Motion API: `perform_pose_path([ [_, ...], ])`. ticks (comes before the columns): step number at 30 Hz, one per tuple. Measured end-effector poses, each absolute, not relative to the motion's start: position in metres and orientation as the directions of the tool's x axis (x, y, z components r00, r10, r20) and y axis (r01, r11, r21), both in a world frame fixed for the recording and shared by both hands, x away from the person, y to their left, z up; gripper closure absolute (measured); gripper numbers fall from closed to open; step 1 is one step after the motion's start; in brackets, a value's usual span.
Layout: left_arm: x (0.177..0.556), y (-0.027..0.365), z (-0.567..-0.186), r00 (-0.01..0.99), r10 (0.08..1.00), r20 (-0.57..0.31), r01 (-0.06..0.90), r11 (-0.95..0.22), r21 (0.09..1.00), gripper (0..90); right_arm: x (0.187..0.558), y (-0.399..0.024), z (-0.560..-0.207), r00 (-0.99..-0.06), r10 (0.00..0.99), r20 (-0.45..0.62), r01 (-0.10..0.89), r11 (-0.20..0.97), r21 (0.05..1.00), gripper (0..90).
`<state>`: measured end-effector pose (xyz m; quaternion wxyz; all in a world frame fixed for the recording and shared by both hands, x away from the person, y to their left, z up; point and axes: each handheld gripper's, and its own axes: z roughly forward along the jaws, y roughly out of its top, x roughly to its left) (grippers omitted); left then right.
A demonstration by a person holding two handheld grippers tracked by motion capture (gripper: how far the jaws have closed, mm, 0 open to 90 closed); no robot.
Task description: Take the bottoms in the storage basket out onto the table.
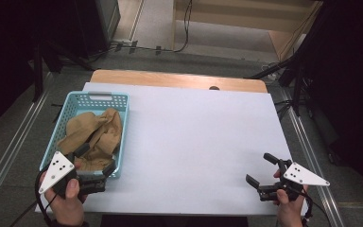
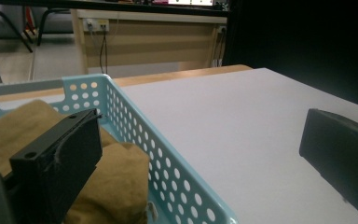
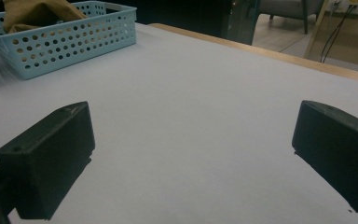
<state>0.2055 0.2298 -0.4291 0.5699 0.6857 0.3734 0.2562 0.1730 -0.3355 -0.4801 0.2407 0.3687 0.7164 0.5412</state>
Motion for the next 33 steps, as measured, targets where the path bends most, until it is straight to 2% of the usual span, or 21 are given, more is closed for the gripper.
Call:
perform_pose_path([
  [29, 0.251, 0.231, -0.372, 0.574, 0.819, -0.02, 0.218, -0.13, 0.967, 0.0, 0.172, -0.336, -0.479, -0.614, 0.788, 0.052, 0.268, 0.146, 0.952, 0.0],
  [33, 0.259, 0.234, -0.364, 0.571, 0.82, -0.038, 0.229, -0.115, 0.967, 0.0, 0.17, -0.34, -0.478, -0.608, 0.792, 0.055, 0.266, 0.138, 0.954, 0.0],
])
